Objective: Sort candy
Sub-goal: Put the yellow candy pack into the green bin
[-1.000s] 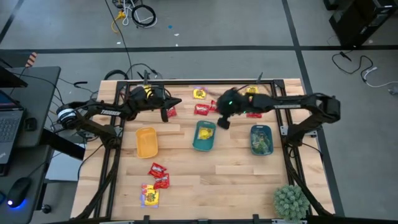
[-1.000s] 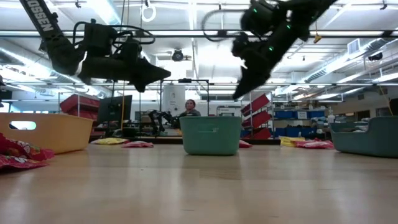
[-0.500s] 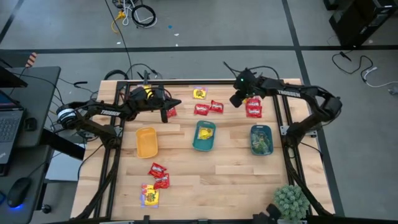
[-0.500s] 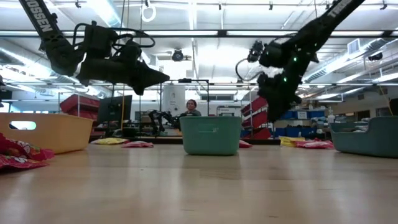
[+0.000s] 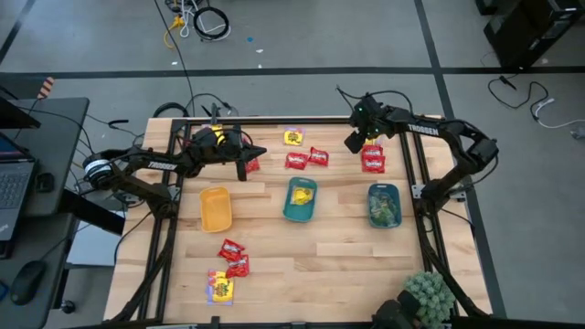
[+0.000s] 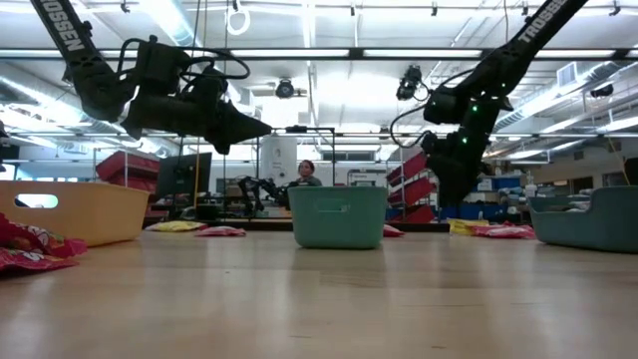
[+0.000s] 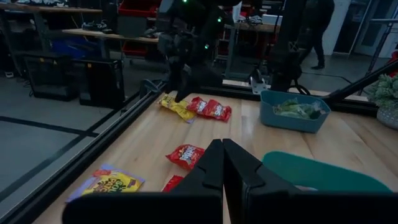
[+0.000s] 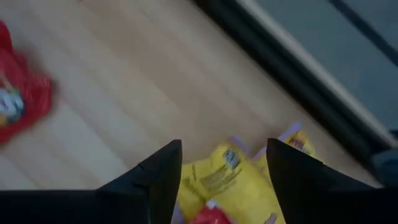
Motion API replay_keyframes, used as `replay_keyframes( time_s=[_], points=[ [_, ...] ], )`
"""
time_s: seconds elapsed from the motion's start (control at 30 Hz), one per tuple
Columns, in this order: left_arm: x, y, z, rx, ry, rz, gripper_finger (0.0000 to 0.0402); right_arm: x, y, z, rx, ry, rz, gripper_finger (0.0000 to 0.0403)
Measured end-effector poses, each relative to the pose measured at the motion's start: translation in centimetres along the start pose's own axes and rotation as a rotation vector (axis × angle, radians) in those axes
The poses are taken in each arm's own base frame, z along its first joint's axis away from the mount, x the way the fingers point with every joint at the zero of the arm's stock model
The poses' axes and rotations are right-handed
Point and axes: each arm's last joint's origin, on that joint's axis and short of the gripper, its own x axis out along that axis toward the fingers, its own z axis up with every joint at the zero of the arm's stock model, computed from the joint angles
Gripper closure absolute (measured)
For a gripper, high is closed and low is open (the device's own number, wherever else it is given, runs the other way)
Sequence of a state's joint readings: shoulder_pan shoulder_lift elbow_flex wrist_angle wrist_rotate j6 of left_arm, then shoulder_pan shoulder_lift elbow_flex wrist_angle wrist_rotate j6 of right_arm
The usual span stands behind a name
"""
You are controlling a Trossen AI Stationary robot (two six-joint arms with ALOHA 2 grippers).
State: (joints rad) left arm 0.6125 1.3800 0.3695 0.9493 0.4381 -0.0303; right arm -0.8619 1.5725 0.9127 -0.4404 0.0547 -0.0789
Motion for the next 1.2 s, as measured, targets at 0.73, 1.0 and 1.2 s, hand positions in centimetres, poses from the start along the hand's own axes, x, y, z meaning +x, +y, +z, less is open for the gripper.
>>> replay_keyframes(
  time_s=[0.73,1.0,1.2],
  points=[
    [0.0,0.0,-0.2,-0.008,0.016,0.0,0.0401,2.1,0.4,-0.5,-0.102,0.095,-0.063,0.0368],
    [0.0,0.0,-0.3,-0.01,0.026,0.0,0.0401,1.2,1.1,-0.3,-0.133,0.105,-0.05,0.0401],
    [0.0,0.0,-0.3,-0.009,0.026,0.0,0.0401,-1.4,2.8,1.4,-0.176,0.045,-0.021,0.0403]
  ],
)
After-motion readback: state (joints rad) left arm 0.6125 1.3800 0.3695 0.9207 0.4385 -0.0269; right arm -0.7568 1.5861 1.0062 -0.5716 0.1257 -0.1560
